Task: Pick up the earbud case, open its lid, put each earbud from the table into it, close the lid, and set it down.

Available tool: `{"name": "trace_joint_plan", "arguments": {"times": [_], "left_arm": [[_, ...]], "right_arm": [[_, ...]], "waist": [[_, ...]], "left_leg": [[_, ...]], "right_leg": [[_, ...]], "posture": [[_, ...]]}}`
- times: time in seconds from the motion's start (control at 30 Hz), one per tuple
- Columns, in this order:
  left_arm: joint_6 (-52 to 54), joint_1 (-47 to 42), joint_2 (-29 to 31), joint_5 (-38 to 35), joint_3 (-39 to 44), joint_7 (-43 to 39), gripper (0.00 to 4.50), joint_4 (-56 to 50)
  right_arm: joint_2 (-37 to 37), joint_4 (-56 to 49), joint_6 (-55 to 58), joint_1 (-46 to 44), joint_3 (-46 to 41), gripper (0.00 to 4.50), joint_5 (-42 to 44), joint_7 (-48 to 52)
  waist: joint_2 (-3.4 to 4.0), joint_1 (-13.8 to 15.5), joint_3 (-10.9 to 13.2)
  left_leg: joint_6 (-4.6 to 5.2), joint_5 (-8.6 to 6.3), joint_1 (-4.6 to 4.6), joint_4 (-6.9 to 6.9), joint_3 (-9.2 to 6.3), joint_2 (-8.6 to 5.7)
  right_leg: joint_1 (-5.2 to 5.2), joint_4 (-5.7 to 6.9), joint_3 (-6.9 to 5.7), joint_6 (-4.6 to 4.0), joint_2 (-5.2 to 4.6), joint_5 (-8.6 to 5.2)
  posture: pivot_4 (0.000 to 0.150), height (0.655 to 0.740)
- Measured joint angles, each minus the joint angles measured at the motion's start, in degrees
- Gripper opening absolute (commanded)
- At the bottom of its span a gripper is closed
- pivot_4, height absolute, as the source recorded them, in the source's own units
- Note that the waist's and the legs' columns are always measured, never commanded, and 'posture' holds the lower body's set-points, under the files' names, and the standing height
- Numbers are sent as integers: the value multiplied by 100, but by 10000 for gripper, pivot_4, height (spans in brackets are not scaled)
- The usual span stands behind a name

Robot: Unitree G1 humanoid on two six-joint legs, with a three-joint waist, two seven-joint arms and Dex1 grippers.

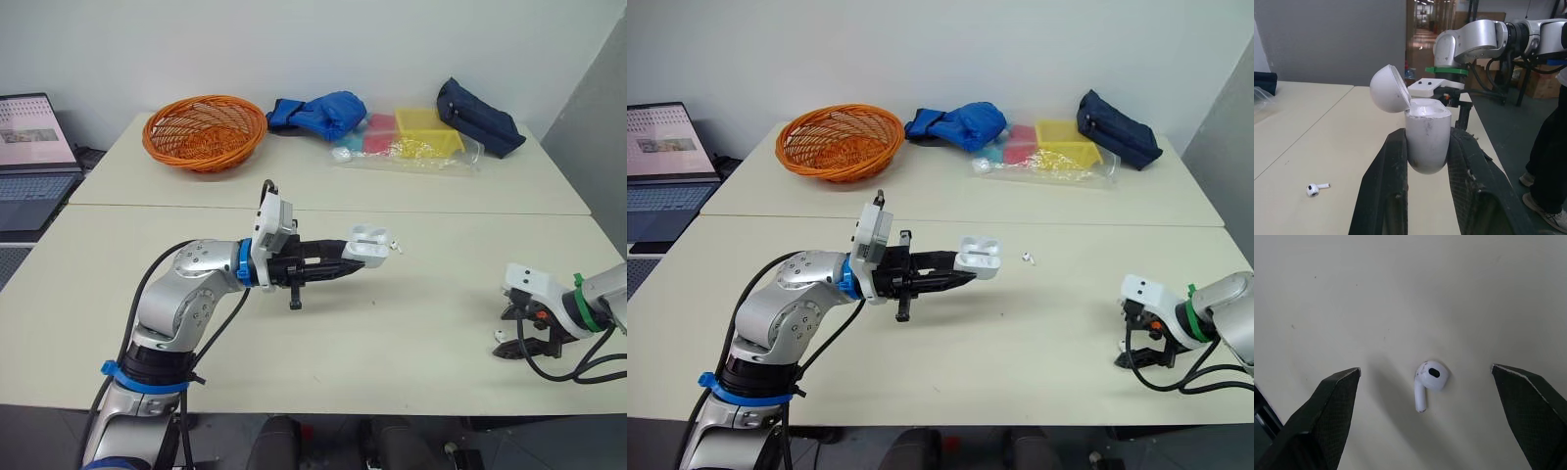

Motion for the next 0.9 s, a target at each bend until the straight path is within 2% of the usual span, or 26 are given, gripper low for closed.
{"name": "trace_joint_plan", "arguments": {"times": [0.03,0.17,0.73,0.83,0.9], "left_arm": [[0,32,23,0,0,-3,7427,-27],[4,112,123,1,0,-15,7427,-49],[-5,103,199,2,-3,-57,7427,-38],[-6,101,199,3,-4,-75,7427,-38],[-6,100,200,4,-5,-101,7427,-38]], "right_arm": [[0,-23,-2,20,-6,39078,13,-46],[-5,-85,-5,127,-51,25459,38,-196],[32,-333,105,392,-228,25459,163,-579],[53,-341,114,414,-247,19106,165,-658],[79,-341,115,423,-261,12067,166,-683]], "waist": [[0,0,0],[0,3,0],[-2,1,-1],[-3,0,-2],[-3,1,-2]], "left_leg": [[0,0,0,0,-1,0],[0,0,-1,-2,-8,1],[0,0,2,-1,-13,1],[0,0,4,1,-14,1],[0,0,4,0,-16,1]], "right_leg": [[0,0,-1,0,0,0],[0,0,-6,-2,2,-1],[7,-4,-10,-3,2,-2],[10,-4,-11,-4,1,-2],[10,-4,-13,-14,1,-8]], "posture": [[1500,7400],[1500,7400],[1500,7400],[1500,7400],[1500,7400]]}}
